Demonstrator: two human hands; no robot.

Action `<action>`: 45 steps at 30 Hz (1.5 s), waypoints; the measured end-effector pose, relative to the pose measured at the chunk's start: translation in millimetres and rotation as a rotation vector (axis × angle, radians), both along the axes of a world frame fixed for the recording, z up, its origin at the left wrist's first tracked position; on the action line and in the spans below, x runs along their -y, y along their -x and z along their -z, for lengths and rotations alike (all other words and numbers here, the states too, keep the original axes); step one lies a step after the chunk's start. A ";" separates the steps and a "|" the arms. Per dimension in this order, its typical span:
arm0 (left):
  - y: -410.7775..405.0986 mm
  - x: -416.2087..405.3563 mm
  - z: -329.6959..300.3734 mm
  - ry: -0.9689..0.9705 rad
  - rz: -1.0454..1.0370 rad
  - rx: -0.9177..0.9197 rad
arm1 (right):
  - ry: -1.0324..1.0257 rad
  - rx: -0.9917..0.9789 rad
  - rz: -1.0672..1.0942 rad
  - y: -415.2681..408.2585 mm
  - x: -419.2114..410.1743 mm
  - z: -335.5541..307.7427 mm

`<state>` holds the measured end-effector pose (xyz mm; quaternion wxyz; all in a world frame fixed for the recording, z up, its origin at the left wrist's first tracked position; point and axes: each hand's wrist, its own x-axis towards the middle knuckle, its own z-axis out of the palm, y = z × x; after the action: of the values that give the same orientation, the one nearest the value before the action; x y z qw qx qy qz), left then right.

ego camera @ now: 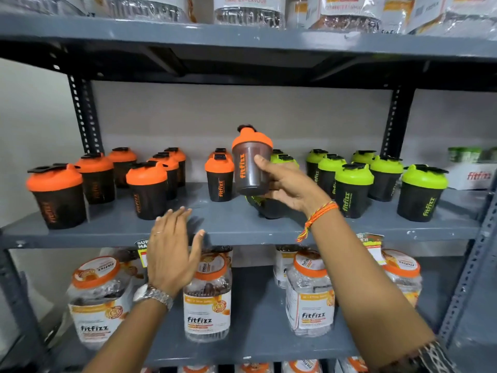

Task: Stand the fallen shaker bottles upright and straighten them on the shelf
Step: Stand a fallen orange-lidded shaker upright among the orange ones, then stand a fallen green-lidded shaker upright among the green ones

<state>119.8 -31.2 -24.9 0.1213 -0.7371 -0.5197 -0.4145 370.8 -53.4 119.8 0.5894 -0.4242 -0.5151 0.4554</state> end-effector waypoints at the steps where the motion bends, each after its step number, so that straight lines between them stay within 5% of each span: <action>1: 9.3 -3.9 -0.3 0.025 -0.019 -0.020 | -0.010 0.015 -0.038 9.2 -2.1 2.2; 13: 40.3 -10.3 8.0 0.088 -0.005 -0.249 | -0.012 -0.039 -0.188 66.9 -59.3 54.6; 35: 40.8 -11.0 11.8 0.084 0.025 -0.201 | -0.004 0.154 -0.199 63.6 -69.4 62.3; 39: 34.5 -12.0 12.2 0.102 -0.002 -0.171 | -0.037 0.340 -0.048 40.5 -51.7 44.1; 45: 2.5 10.1 14.3 0.046 0.026 -0.018 | -0.125 0.283 0.343 -3.6 -43.2 9.7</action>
<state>117.3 -41.3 -39.3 0.1039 -0.7501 -0.5184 -0.3973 374.4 -10.2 110.1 0.6052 -0.5279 -0.5401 0.2517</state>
